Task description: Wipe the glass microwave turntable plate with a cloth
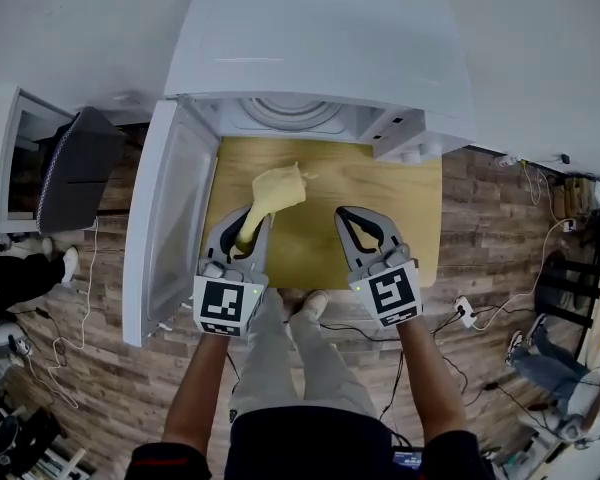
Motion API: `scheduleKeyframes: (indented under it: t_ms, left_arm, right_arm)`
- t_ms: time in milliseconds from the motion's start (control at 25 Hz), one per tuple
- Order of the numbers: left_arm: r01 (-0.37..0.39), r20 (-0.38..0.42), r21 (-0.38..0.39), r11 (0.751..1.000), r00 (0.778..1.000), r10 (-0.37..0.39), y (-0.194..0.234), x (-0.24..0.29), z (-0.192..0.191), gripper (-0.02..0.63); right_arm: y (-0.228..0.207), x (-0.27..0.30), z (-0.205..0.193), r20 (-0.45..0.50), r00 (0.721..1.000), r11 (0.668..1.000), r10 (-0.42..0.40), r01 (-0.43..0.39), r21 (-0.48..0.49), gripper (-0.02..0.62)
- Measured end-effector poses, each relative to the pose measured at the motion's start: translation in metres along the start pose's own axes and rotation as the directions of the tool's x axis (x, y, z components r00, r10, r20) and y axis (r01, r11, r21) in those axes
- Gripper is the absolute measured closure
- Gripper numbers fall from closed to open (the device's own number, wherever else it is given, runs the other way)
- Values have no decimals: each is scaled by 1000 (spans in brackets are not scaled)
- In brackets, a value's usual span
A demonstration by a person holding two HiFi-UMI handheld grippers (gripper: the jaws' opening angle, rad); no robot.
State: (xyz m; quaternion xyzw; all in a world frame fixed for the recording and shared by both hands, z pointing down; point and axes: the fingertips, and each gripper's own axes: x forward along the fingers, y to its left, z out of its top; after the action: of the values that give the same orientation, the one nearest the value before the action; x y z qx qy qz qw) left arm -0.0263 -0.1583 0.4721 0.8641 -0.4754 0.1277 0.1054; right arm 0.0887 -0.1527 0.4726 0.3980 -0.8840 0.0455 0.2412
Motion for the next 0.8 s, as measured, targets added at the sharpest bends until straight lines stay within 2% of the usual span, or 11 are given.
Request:
scheduleKeyframes:
  t_ms: [240,440,600,800]
  left_arm:
    - [11,-10,21,1000,1000,-11,3,19,-14,537]
    - [9,-23,27,1000,1000,-9,7,24,-25,537]
    - [6,-26,38,999,1000,-5,10,25,-32,537]
    - [3,-25,53,999,1000,-2,14,25,-36,537]
  right_arm:
    - [-5,27,-24,-61,998,998,29,-32,-52,586]
    - [-15,50,-37,-126,992,987,25,-45,-155,586]
    - [-20,71,-41,-170,985,960,14,-61,-273,586]
    - [-28,96,-40,-217,976,925,17,-98,-367,559]
